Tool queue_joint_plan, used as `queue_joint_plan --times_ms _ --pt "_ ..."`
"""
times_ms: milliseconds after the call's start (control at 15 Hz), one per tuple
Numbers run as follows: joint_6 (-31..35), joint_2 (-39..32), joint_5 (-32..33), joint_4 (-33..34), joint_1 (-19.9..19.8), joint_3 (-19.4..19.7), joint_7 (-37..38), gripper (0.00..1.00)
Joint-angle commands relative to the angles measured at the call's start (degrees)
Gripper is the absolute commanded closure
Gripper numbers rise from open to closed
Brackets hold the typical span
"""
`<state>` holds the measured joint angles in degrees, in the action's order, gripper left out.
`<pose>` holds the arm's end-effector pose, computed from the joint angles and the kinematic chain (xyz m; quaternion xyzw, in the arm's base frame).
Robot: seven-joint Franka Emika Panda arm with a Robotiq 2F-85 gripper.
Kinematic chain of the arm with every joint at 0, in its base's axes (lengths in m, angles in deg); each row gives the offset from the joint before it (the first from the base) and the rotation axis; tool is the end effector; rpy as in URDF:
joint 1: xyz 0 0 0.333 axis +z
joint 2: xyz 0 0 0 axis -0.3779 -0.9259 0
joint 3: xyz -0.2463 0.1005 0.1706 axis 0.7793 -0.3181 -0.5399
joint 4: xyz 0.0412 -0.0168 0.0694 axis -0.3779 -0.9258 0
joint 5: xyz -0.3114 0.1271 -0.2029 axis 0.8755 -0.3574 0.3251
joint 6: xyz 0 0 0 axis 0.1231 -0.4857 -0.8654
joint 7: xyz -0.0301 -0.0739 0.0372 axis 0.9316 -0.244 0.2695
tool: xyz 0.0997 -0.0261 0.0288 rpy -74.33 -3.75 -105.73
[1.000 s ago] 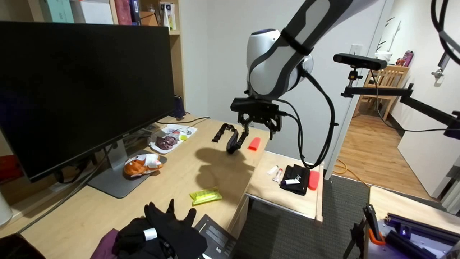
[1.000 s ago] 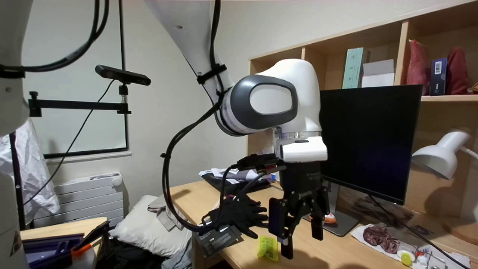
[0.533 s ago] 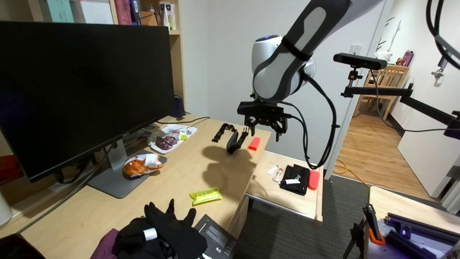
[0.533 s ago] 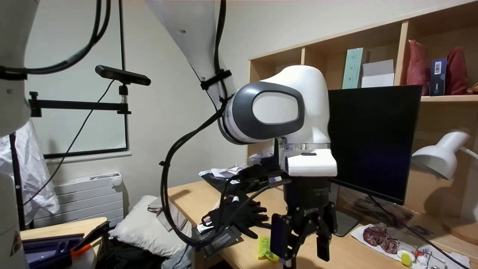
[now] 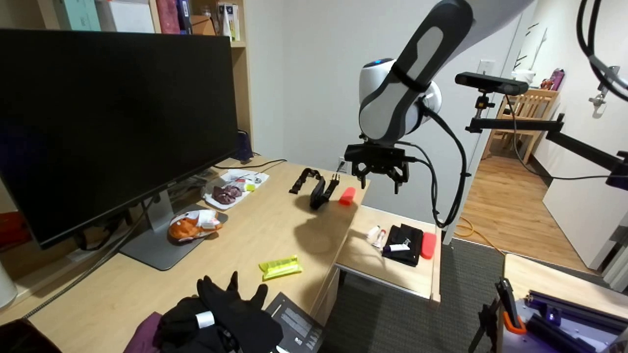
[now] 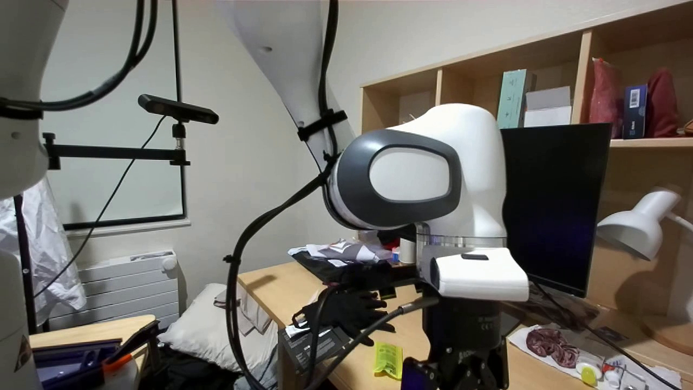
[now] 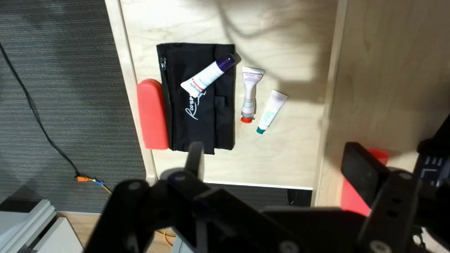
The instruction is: Put a tube on the desk
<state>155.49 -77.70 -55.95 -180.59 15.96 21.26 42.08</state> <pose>0.4802 -0.2505 0.2153 0.7513 -0.6506 0.0276 0.1075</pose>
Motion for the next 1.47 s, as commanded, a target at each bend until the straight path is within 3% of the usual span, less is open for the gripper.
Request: queue_joint_plan --times_ms 0,600,733,1400 --pt "0.2 -3.0 -0.1 1.4 -1.3 0.2 -3.6 0.00" --pt "3.7 -9.5 -3.9 1.9 -3.3 0.0 -6.4 0.00" --pt "5.4 -11.1 -6.1 2.6 -5.4 -1.3 -9.6 0.00" --pt "9.4 -16.1 -28.8 5.2 -20.7 -13.3 -43.1 0.00"
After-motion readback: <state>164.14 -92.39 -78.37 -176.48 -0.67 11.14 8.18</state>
